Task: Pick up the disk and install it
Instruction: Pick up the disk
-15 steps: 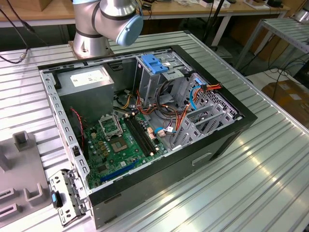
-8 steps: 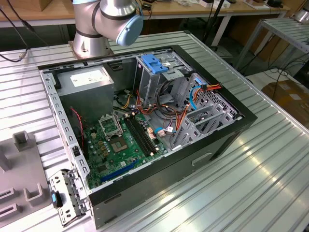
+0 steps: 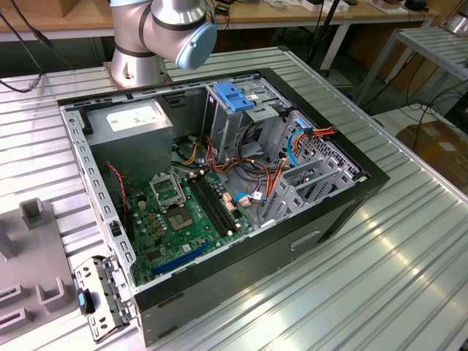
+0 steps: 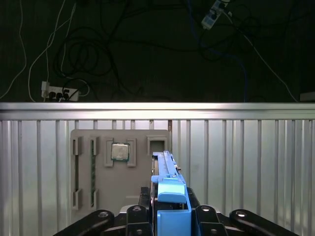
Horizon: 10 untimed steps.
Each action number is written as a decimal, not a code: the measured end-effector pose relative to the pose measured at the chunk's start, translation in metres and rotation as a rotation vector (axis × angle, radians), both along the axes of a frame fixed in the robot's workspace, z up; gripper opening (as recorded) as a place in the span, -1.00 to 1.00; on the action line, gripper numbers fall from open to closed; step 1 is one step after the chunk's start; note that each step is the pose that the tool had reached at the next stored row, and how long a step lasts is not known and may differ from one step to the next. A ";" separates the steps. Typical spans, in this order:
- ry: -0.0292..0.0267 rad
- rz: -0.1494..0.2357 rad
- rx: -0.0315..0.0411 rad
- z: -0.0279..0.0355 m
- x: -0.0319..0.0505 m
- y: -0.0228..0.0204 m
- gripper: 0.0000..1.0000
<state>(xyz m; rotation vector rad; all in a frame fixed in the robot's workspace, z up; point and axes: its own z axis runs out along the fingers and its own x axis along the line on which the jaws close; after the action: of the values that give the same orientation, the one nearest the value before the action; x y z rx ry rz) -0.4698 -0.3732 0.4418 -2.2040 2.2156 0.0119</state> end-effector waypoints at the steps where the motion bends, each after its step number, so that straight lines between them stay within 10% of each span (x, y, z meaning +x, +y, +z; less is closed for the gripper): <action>1: 0.0000 0.000 0.0001 0.0015 0.0000 0.0000 -0.26; 10: 0.0000 0.000 0.0000 0.0139 0.0000 0.0000 -0.26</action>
<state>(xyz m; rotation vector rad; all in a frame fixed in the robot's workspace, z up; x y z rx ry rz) -0.4698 -0.3732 0.4557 -2.2040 2.2155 0.0119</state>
